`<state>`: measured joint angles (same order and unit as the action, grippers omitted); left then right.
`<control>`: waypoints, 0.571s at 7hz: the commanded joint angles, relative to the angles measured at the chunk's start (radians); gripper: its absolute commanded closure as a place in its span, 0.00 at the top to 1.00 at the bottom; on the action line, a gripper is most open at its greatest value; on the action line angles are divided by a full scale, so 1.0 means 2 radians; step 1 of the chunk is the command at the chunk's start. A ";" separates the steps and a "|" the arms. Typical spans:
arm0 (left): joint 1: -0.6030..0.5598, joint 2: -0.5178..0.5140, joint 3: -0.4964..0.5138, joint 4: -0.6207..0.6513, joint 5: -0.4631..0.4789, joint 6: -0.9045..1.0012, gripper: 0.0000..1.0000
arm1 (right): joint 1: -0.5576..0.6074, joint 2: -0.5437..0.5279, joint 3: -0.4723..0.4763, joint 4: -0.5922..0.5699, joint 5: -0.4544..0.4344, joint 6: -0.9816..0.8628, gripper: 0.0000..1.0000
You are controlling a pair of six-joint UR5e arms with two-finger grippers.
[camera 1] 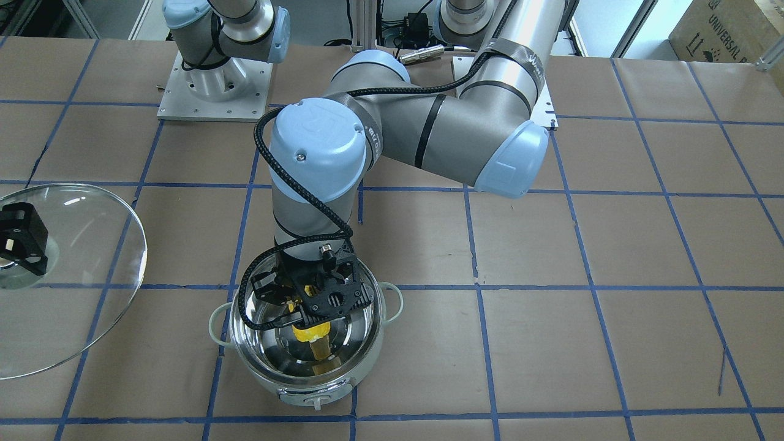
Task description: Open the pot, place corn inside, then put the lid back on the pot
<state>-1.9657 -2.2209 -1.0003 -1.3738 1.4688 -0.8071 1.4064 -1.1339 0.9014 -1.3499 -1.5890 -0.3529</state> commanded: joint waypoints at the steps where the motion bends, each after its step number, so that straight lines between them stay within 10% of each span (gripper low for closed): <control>1: -0.004 0.001 -0.004 -0.006 0.003 0.026 1.00 | 0.002 -0.001 -0.001 0.000 0.000 0.002 0.10; 4: 0.004 0.018 -0.021 -0.019 0.002 0.084 1.00 | 0.019 0.002 -0.001 -0.001 -0.001 0.008 0.10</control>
<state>-1.9670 -2.1990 -1.0324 -1.3967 1.4730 -0.7142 1.4226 -1.1333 0.8988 -1.3503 -1.5895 -0.3448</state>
